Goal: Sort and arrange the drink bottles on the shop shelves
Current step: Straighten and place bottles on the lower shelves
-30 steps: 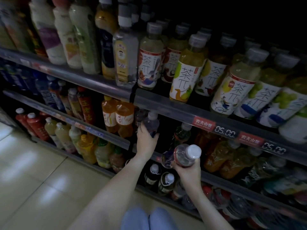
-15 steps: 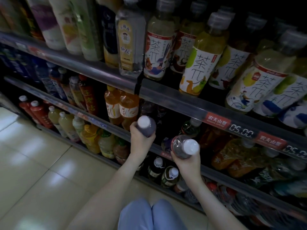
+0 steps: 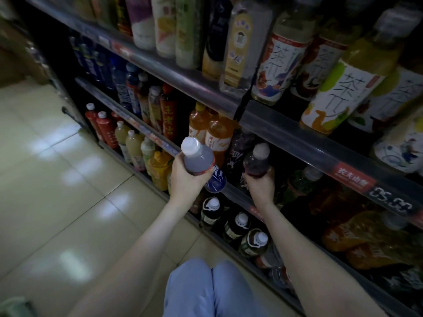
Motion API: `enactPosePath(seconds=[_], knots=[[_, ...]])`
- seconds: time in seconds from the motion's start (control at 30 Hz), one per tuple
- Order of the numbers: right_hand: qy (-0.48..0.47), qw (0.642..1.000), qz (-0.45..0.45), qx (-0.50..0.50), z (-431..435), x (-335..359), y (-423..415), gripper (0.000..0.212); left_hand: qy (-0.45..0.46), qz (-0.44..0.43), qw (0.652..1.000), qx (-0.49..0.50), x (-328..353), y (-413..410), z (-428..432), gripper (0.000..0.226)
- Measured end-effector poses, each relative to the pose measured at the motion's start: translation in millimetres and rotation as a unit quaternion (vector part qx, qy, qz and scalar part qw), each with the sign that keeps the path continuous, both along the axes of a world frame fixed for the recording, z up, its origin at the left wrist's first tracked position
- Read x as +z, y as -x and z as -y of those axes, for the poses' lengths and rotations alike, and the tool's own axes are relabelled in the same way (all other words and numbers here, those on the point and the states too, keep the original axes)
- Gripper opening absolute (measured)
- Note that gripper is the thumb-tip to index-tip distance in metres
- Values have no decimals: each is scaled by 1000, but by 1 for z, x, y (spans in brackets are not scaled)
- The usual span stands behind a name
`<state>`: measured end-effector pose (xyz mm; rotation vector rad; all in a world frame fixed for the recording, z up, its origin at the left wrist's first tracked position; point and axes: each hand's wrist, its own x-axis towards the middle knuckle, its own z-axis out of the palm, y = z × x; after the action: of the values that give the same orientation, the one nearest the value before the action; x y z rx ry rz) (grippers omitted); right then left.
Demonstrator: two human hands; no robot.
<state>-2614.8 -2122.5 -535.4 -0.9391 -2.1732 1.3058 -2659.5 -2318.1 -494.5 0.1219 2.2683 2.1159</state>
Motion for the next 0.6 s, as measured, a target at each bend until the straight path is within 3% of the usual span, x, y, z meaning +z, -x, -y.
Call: enactPosePath(seconds=[0.2,0.37,0.5,0.6], knots=[[53,997,49,21,-3,-2,21,74,44,32,997,-50,-9,3,2,73],[84,996,6,24,14,0,-8,97,65,55,991,-106,-12,-6,-6,67],[59,961,68,261,29,-6,-51,87,108,39,980,-161,-14,-18,-22,74],[59,975,48,208,28,-4,-65,64,112,-1,968,-225,-8,-31,-43,72]])
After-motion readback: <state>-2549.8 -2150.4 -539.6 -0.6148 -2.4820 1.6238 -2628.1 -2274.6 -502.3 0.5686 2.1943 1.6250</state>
